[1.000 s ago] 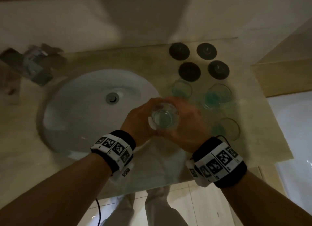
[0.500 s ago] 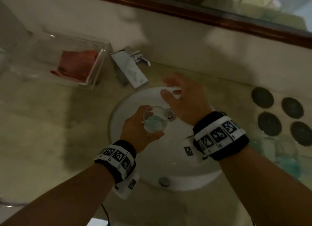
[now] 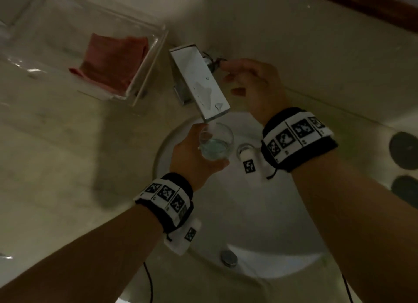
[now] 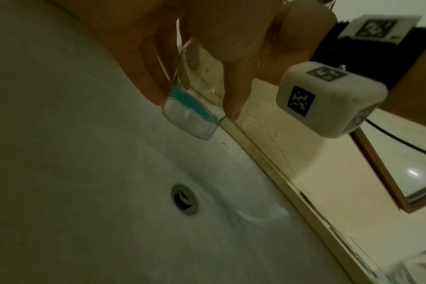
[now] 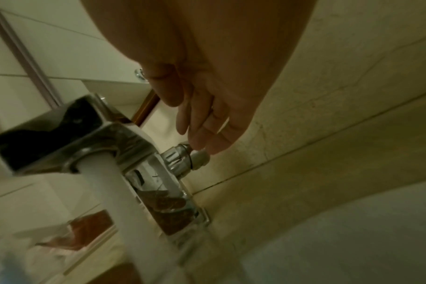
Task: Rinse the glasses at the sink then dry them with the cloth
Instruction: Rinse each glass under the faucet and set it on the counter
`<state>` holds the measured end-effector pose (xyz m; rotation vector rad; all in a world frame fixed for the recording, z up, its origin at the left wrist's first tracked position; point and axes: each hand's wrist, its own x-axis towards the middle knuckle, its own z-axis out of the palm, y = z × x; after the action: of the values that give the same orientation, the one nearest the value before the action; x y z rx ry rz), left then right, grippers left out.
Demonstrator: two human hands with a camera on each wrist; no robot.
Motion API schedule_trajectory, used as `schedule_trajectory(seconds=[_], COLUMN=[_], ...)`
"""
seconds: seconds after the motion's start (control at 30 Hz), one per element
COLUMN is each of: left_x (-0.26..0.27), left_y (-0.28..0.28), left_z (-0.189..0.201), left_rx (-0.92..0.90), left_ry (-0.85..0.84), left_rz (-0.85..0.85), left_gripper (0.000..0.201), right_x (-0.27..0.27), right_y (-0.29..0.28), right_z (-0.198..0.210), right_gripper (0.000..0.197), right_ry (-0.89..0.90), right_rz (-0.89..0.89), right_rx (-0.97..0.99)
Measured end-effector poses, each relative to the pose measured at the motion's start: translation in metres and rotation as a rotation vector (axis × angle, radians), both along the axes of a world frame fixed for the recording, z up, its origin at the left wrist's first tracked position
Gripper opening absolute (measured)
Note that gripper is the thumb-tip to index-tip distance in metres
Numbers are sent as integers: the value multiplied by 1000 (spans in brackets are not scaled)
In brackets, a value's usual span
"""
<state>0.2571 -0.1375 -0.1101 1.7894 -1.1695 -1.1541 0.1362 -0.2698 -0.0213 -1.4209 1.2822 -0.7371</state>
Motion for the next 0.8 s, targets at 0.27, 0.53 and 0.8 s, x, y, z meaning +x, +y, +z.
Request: schedule_trajectory(seconds=[0.27,0.53,0.8], left_x=[4,15,14], left_y=[-5,-3,-8], left_z=[-6,-4,-4], left_rx=[40,52,127], left_ry=[67,115,331], left_rz=[23,-70,-32], left_gripper=[92,86,84], right_x=[-38,-30,-32], right_y=[50,76,74], right_z=[-51,-88,-92], right_gripper=[52,71,83], right_ry=[349,231,184], right_rz=[242,263,219], right_rx=[156,151,238])
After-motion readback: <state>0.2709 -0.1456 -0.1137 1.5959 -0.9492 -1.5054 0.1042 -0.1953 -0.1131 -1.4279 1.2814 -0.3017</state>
